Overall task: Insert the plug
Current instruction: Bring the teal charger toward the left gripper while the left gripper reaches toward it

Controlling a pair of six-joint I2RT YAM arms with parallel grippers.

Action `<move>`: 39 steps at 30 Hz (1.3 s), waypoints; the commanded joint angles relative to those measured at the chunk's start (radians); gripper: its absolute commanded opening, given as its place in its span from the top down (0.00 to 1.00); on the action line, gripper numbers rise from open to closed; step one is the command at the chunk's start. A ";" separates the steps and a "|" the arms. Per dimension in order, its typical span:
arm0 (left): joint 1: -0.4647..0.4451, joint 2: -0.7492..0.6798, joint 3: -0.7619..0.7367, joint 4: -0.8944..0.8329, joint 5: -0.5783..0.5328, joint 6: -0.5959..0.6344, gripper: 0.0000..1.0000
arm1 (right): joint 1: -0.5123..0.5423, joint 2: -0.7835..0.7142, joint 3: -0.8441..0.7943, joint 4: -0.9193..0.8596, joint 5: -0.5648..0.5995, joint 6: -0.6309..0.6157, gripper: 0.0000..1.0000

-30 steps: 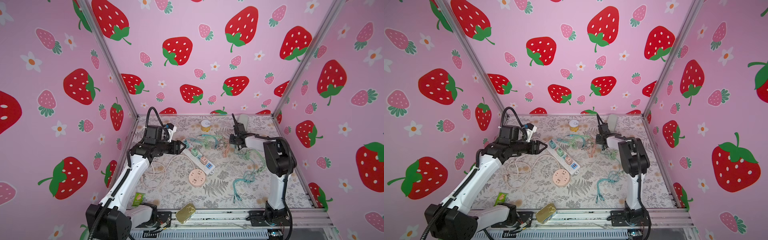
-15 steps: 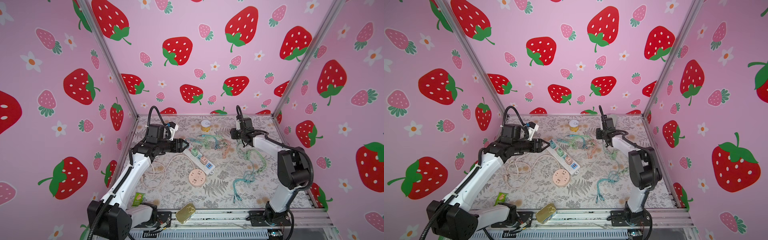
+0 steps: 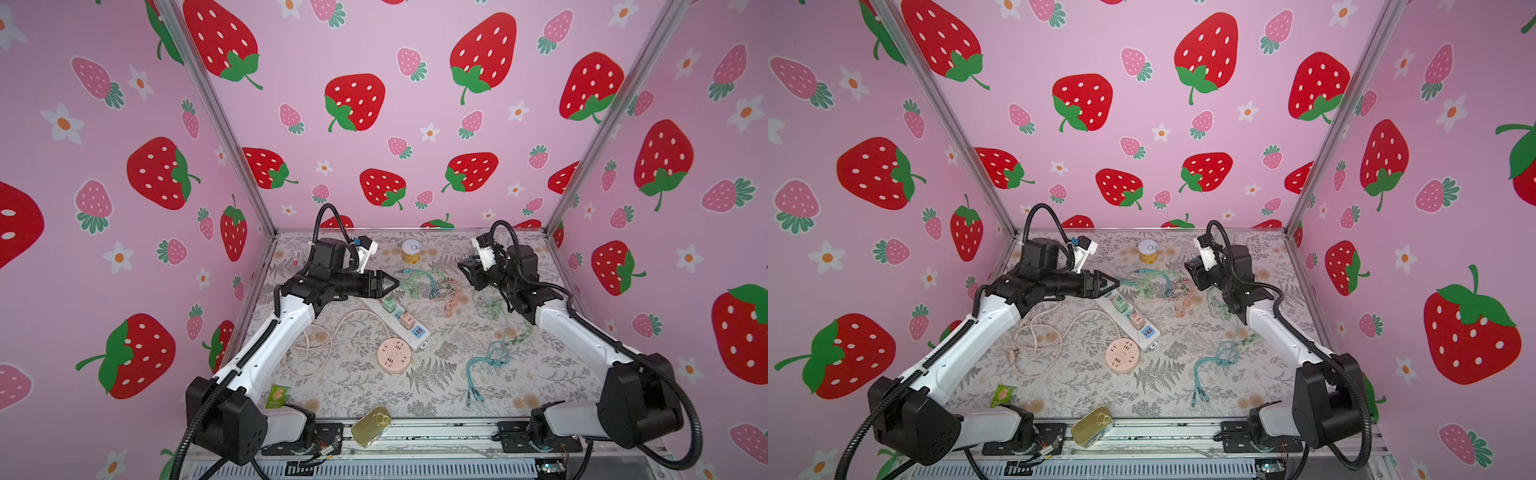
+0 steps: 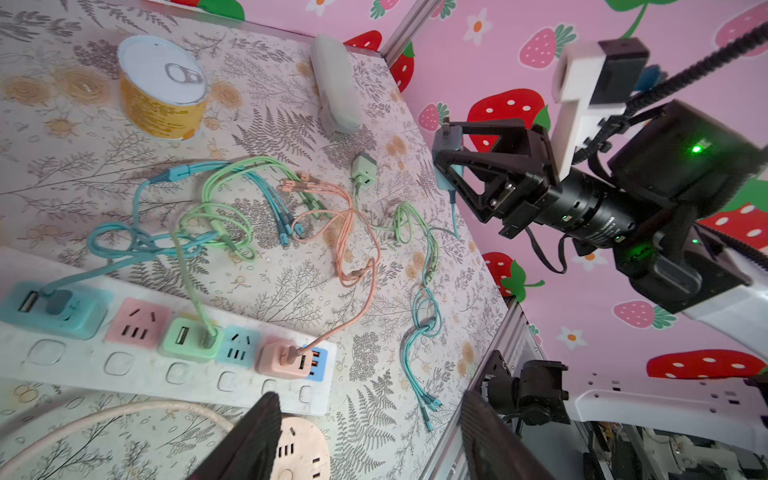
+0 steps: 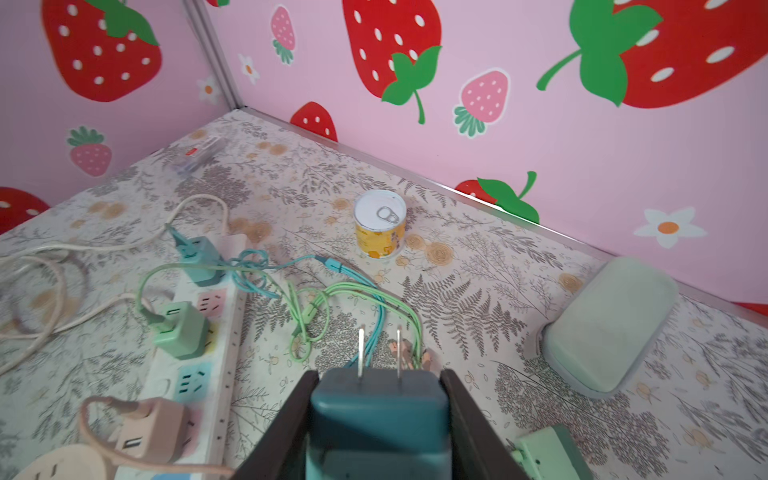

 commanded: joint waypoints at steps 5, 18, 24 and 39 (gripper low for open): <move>-0.058 0.039 0.087 0.060 0.077 -0.030 0.28 | 0.068 -0.069 0.003 0.016 -0.176 -0.130 0.75; -0.109 0.076 0.092 0.149 0.117 -0.093 0.29 | 0.241 -0.095 0.076 -0.097 -0.131 -0.262 0.76; -0.118 0.112 0.107 0.131 0.149 -0.097 0.30 | 0.310 -0.085 0.119 -0.138 -0.110 -0.302 0.76; -0.140 0.129 0.126 0.132 0.187 -0.093 0.39 | 0.394 -0.062 0.176 -0.201 -0.040 -0.363 0.76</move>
